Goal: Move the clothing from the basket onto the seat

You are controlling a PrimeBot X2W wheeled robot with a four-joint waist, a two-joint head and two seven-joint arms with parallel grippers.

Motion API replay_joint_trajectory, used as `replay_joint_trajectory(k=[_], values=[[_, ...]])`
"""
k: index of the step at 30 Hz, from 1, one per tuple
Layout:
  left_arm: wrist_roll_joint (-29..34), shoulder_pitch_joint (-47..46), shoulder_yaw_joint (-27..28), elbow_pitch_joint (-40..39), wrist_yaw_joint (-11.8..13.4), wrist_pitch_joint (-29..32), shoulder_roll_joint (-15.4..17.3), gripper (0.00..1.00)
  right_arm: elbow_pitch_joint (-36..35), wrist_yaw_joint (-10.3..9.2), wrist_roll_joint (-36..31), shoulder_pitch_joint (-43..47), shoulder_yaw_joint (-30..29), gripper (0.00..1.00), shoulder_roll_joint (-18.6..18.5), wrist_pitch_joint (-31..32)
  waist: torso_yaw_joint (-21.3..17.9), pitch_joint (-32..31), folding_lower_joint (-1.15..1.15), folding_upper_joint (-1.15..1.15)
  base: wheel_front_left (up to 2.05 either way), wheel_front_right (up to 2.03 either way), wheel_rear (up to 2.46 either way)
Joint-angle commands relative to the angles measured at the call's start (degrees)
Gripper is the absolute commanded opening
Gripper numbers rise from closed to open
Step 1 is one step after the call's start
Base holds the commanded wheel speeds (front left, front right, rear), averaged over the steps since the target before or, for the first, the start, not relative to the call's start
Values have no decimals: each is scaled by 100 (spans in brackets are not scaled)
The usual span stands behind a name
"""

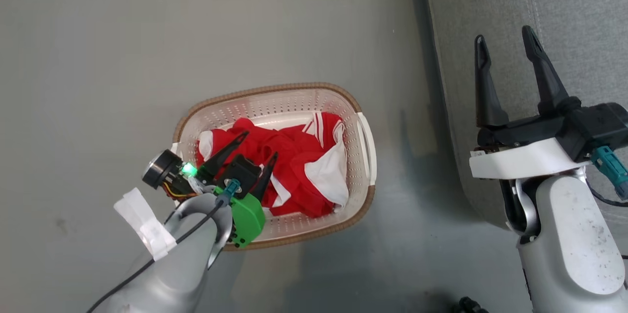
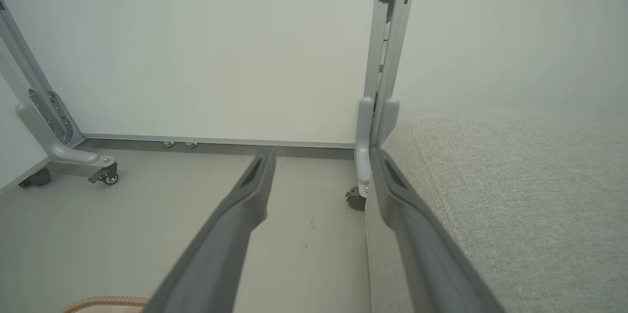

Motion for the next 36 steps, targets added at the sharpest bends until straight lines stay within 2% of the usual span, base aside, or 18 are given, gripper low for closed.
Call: replay_joint_trajectory(k=[1, 9, 19, 29, 36], values=[[39, -230, -57, 195, -15, -4, 67, 100, -36, 0, 39, -166, 40, 100, 31, -18, -405, 708, -1, 0, 0, 0, 0], [192, -1059, -316, 1213, 59, -4, 173, 100, -221, 0, 160, -683, 142, 100, 139, -18, -737, 1392, -1, 0, 0, 0, 0], [587, -1831, -813, 2165, 123, 30, 116, 100, -578, 0, 211, -994, 315, 100, 162, -18, -864, 1935, -1, 0, 0, 0, 0], [807, -2355, -1052, 2597, 602, 381, 276, 100, -857, 0, 344, -1154, 384, 100, 162, -18, -1032, 2355, -1, 0, 0, 0, 0], [824, -2501, -1166, 2692, 699, 628, 375, 100, -920, 0, 246, -1156, 484, 100, 162, -18, -1162, 2504, -1, 0, 0, 0, 0]])
